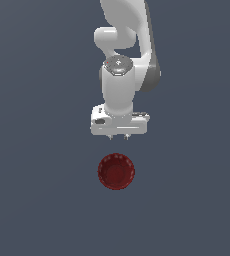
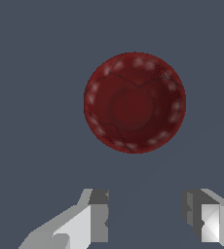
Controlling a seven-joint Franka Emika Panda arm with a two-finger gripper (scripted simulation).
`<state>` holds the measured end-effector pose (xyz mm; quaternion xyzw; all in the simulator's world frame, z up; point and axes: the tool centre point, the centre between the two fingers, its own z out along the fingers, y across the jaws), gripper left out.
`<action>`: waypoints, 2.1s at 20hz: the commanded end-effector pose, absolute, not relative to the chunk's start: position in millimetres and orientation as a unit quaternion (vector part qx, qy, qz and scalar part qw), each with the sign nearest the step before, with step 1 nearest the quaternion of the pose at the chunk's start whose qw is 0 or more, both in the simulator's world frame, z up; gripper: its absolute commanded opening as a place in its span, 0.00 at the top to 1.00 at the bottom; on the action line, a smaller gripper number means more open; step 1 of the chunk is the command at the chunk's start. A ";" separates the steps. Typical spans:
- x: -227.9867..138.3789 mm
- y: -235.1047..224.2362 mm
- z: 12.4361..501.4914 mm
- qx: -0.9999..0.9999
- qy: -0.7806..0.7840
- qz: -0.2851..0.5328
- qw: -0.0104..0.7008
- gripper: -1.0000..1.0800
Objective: Pick up the object and move it to a goal position.
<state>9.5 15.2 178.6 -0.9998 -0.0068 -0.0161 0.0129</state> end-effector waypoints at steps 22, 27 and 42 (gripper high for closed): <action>30.2 -8.8 127.9 -0.973 -0.179 -0.105 -0.100 0.38; 32.9 -7.7 114.5 -0.952 -0.247 -0.130 -0.129 0.38; 22.0 17.0 81.5 -0.858 -0.445 -0.190 -0.172 0.38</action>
